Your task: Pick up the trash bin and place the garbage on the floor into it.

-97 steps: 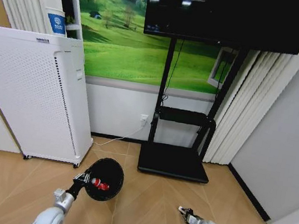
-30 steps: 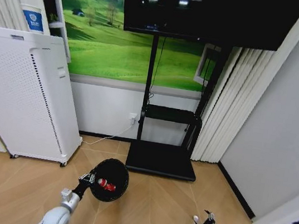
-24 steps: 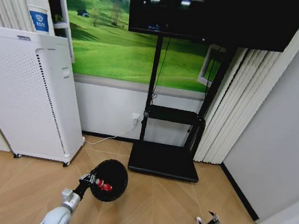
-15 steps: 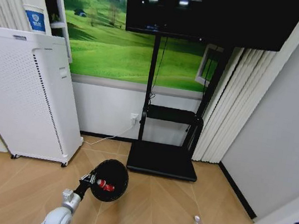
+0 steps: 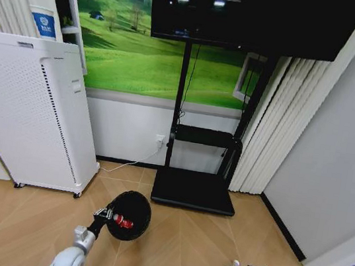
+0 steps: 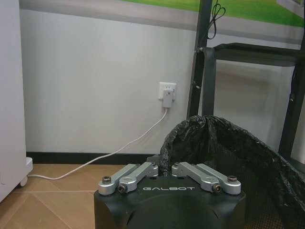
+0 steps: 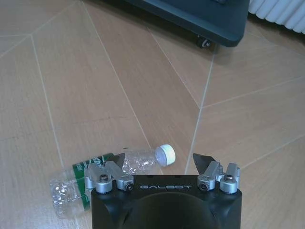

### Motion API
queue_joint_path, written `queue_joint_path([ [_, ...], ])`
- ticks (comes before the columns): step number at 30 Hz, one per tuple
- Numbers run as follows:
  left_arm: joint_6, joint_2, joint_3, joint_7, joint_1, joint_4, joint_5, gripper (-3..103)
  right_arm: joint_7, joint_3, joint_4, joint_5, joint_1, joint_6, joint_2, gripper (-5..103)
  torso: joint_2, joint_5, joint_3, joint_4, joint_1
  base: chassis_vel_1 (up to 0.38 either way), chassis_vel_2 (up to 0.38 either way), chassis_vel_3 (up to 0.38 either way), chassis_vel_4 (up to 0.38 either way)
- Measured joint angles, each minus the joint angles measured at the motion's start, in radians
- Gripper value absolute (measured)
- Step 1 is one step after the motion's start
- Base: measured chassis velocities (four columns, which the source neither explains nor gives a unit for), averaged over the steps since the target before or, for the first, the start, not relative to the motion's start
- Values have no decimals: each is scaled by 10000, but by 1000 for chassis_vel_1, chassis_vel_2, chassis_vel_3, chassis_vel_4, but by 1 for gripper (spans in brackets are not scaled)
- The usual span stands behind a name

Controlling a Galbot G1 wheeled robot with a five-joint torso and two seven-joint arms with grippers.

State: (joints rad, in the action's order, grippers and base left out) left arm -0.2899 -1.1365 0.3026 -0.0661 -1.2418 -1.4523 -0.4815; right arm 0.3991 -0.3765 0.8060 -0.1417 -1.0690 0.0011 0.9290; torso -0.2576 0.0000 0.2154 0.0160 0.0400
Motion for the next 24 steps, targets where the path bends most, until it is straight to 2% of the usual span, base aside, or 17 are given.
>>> queue_joint_path([
  [5, -59, -53, 35, -27, 19, 90, 82, 6, -35, -52, 846, -240, -329, -449, -52, 76, 0, 1, 0, 1, 0, 0, 0, 0, 0],
  [9, -117, -157, 145, -90, -39, 177, 156, 6, -414, -354, 1863, -739, -796, -530, -24, 63, -1, -3, 0, 2, 0, 0, 0, 0, 0],
  [11, -141, -195, 232, -110, -113, 184, 193, 6, -731, -435, 2120, -871, -889, 220, 103, 65, 0, 2, 0, -1, 0, 0, 0, 0, 0],
  [14, -148, -201, 264, -112, -145, 184, 201, 6, -833, -448, 2146, -874, -901, 521, 136, 68, 0, -1, 0, -1, 0, 0, 0, 0, 0],
  [24, -153, -201, 267, -116, -153, 168, 202, 6, -846, -449, 2125, -860, -893, 563, 145, 68, 0, 0, 0, 0, 0, 0, 0, 0, 0],
])
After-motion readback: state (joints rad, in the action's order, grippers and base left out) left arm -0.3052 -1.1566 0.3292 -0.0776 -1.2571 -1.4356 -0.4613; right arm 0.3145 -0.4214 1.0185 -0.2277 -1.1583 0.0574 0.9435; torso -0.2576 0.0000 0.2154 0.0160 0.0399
